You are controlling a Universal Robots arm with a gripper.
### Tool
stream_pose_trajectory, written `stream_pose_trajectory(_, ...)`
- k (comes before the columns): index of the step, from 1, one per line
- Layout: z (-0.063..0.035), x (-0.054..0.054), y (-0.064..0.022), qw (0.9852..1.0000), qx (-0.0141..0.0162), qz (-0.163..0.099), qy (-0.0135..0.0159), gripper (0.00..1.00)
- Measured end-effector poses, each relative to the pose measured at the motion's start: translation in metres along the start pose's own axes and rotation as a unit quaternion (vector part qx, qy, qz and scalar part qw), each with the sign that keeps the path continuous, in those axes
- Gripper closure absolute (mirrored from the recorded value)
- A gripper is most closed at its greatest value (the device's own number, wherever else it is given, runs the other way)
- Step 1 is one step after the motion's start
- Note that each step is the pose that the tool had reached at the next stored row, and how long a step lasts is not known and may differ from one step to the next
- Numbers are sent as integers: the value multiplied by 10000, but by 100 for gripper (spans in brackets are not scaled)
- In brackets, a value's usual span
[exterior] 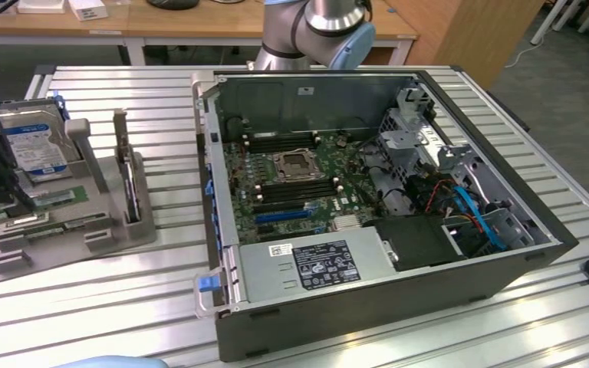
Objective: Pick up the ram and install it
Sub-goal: 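Pick up the ram and move it above insertion slot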
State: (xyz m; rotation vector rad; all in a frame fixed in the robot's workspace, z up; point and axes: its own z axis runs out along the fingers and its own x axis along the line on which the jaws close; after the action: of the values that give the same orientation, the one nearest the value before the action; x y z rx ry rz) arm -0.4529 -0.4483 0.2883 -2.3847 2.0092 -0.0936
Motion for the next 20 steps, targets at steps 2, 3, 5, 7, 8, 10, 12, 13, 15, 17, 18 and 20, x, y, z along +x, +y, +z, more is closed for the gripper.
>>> stream_pose_trajectory(2, -48, 1, -3, 10000, -3, 0, -1, 87)
stream_pose_trajectory(3, -69, 2, -4, 10000, -4, 0, -2, 87)
stream_pose_trajectory(5, -112, 3, -6, 10000, -7, 1, -2, 87)
stream_pose_trajectory(7, -154, 5, -8, 10000, -10, 1, -2, 87)
stream_pose_trajectory(8, -173, 5, -10, 10000, -11, 1, -3, 87)
stream_pose_trajectory(10, -212, 7, -12, 10000, -13, 1, -3, 87)
stream_pose_trajectory(12, -250, 8, -14, 10000, -16, 1, -4, 87)
stream_pose_trajectory(13, -267, 8, -15, 10000, -16, 1, -4, 87)
stream_pose_trajectory(15, -297, 9, -16, 10000, -18, 7, -4, 87)
stream_pose_trajectory(17, -318, 10, -18, 10000, -19, 33, -3, 87)
stream_pose_trajectory(18, -326, 11, -18, 10000, -20, 59, -1, 87)
stream_pose_trajectory(20, -339, 11, -19, 9999, -22, 136, 3, 87)
